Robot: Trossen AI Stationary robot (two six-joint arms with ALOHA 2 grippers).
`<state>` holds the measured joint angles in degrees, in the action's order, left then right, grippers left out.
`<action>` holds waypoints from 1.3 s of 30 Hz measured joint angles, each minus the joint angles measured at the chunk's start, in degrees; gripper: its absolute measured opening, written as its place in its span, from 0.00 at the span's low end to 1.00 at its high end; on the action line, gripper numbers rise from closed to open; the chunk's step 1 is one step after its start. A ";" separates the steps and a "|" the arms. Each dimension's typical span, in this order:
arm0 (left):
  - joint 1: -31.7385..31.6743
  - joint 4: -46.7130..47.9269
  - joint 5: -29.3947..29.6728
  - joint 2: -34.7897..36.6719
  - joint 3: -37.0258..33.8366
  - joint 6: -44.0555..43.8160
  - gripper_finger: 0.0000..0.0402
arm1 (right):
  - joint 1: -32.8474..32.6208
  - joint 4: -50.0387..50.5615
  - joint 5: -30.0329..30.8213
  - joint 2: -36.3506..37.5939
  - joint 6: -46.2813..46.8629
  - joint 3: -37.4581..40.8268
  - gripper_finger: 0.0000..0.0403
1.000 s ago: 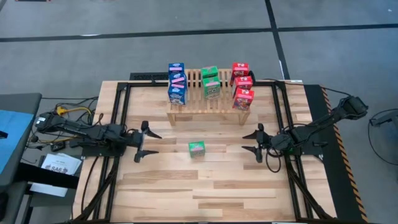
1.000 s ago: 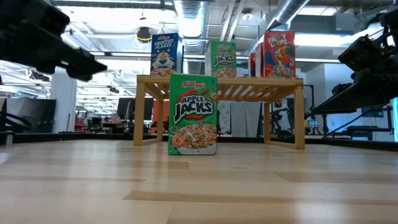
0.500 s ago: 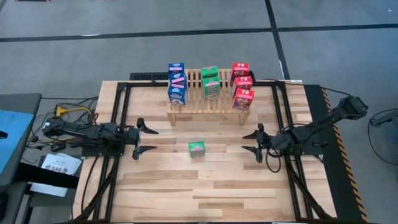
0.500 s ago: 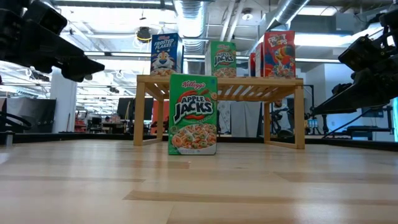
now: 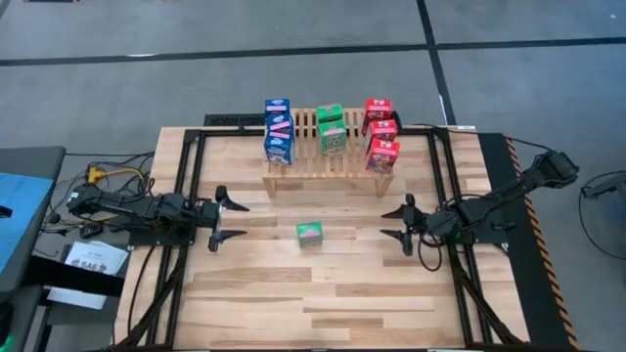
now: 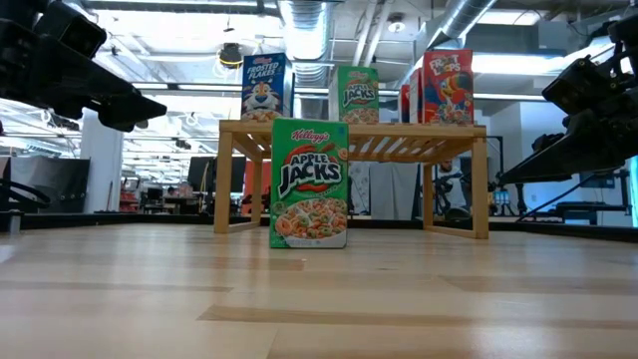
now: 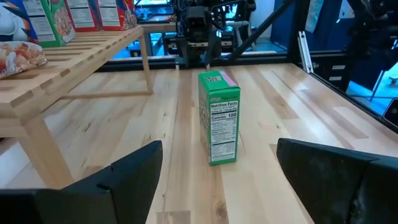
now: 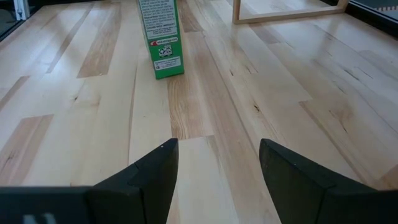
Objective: Stack cereal on shelf
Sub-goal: Put the green cereal box on the shelf aligned with the other green cereal box
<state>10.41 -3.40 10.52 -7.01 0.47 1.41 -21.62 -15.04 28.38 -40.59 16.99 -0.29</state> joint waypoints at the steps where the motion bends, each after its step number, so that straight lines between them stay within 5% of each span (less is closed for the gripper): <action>1: 0.00 0.00 0.00 0.00 0.00 0.02 0.76 | 0.01 0.02 -0.01 0.01 0.00 0.00 0.62; 24: 0.02 0.00 -0.03 0.00 -0.04 0.07 0.76 | 0.01 -1.47 0.16 0.01 -5.29 -0.73 0.62; 39: 0.02 0.00 -0.04 0.00 -0.04 0.07 0.76 | -0.43 -5.33 0.00 0.00 -23.30 -20.74 0.62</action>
<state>10.44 -3.40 10.48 -7.01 0.43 1.48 -22.04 -20.37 28.38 -40.58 -6.30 -21.03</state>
